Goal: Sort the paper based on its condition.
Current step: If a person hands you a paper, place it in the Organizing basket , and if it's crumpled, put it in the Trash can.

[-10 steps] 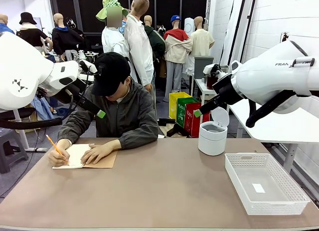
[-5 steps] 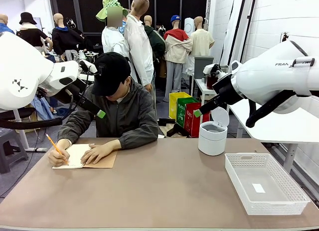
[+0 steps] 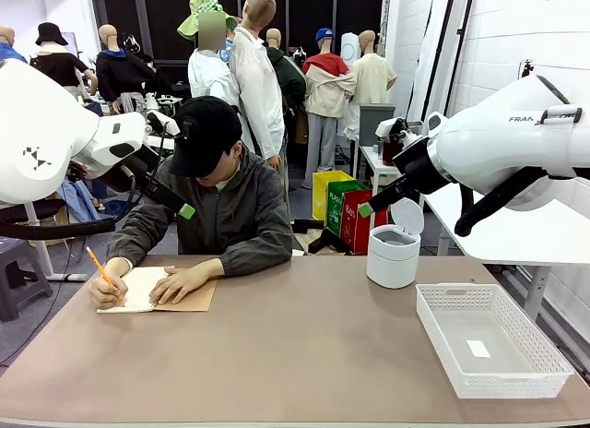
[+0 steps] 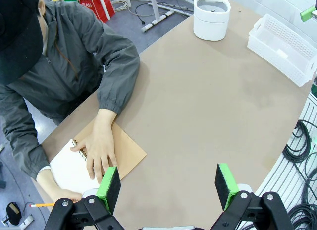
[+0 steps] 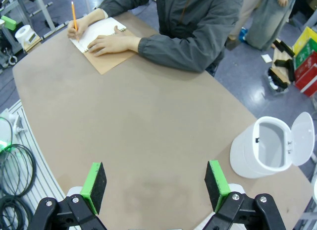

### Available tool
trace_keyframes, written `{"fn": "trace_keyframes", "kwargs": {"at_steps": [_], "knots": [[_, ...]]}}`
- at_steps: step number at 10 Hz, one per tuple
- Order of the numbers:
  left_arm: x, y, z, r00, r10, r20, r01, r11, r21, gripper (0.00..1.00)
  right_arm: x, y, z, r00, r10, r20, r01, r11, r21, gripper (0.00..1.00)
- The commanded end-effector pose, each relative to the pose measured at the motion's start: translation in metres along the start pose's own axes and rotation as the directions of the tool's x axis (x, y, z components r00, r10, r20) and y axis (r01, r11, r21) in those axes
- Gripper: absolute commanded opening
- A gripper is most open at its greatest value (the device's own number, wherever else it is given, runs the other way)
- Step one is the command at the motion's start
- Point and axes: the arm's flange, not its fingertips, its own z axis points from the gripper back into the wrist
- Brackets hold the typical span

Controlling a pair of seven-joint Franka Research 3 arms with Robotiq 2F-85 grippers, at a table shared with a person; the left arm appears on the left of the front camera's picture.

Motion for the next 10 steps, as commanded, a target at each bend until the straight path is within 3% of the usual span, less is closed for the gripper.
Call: {"fn": "trace_keyframes", "kwargs": {"at_steps": [1, 10], "knots": [[0.0013, 0.0013, 0.0016, 1.000, 0.001, -0.004, -0.001, 1.000, -0.005, 1.00, 0.0000, 0.0003, -0.0005, 1.000, -0.001, 0.002, 0.001, 1.000, 0.006, 1.00], [0.0013, 0.0013, 0.0016, 1.000, 0.001, -0.004, -0.001, 1.000, -0.005, 1.00, 0.0000, 0.0003, -0.0005, 1.000, -0.001, 0.002, 0.001, 1.000, 0.006, 1.00]]}}
